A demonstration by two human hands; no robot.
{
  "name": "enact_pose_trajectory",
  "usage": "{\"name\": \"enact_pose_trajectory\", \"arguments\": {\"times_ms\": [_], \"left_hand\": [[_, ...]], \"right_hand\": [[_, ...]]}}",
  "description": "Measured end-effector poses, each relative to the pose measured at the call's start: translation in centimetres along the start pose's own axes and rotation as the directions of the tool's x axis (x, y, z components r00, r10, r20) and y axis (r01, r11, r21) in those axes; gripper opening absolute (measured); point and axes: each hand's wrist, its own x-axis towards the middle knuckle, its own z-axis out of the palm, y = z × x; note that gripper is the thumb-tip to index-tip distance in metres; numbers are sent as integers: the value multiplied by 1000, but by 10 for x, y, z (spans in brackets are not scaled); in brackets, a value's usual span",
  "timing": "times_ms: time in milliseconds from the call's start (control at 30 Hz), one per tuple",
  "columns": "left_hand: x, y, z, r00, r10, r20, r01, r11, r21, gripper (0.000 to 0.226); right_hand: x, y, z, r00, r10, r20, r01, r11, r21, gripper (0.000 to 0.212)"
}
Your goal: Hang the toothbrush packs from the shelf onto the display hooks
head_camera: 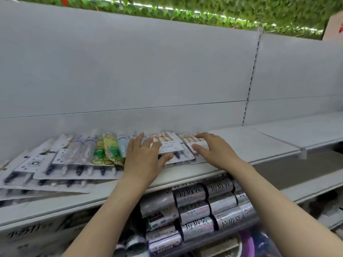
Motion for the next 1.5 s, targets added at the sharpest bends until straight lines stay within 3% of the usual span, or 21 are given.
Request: {"name": "enact_pose_trajectory", "arguments": {"times_ms": [233,333,433,600,733,967,1100,1200,1333,1433,1500], "left_hand": [[7,34,18,994,-24,107,14,996,91,71],[12,39,28,995,-50,88,46,998,41,86],[15,41,35,997,-51,51,51,999,-3,77],[16,36,43,999,-48,-26,47,998,-42,87],[15,34,46,996,-51,-79,46,997,-69,94],[12,34,46,994,-53,-98,45,996,-82,88],[12,35,45,994,-42,-105,34,996,-79,87],[10,37,43,993,-46,-106,36,995,-88,82],[9,37,42,984,-26,-179,19,999,-40,70],[8,40,42,949,33,-312,-18,999,51,59],[8,44,38,914,61,-401,-32,996,79,57]], "right_hand": [[26,59,0,990,130,62,-130,991,-4,64],[26,77,-3,980,187,71,-185,982,-37,71],[24,88,-4,965,236,112,-234,972,-32,76],[23,88,-6,974,179,138,-191,978,86,68],[22,82,-11,977,191,89,-209,935,285,67],[34,85,-25,942,334,-46,-260,805,533,60],[47,98,-35,883,455,116,-407,619,672,66],[46,98,-35,867,424,262,-464,497,733,43],[42,104,-31,892,433,130,-315,389,866,35],[33,112,-34,862,507,-8,-152,273,950,31],[29,116,-35,831,551,-77,-56,222,973,40]]}}
